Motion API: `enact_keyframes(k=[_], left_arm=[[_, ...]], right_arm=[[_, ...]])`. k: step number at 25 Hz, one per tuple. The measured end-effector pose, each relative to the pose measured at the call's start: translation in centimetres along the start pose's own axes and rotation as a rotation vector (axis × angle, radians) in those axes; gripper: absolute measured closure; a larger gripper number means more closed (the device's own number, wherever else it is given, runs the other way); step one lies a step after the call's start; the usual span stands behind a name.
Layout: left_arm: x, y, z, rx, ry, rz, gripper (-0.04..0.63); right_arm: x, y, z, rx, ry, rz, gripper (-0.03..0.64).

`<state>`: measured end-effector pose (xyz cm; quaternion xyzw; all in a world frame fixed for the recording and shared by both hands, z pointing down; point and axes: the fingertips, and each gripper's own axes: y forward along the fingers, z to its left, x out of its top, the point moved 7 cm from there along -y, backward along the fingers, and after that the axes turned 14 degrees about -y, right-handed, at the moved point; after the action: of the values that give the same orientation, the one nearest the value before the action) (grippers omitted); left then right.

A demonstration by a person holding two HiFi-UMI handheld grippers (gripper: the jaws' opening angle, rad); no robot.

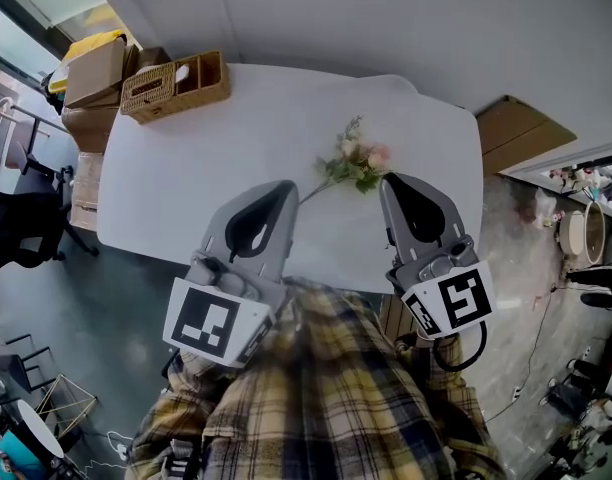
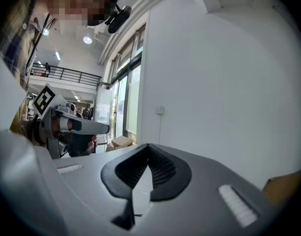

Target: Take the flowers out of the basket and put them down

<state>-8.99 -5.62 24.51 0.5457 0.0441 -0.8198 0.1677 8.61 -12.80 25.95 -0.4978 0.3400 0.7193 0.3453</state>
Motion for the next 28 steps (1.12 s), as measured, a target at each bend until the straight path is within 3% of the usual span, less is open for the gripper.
enact_keyframes(k=[15, 21, 28], left_arm=[[0.5, 0.0, 3.5, 0.038, -0.029, -0.001, 0.594], [0.8, 0.1, 4.8, 0.057, -0.036, 0.002, 0.594], [0.7, -0.3, 6.6, 0.093, -0.048, 0.005, 0.594]], right_arm=[[-0.1, 4.8, -0.8, 0.091, -0.008, 0.033, 0.612], [-1.2, 7.1, -1.5, 0.184, -0.024, 0.109, 0.611], [-3.6, 10.0, -1.4, 0.356, -0.094, 0.252, 0.558]])
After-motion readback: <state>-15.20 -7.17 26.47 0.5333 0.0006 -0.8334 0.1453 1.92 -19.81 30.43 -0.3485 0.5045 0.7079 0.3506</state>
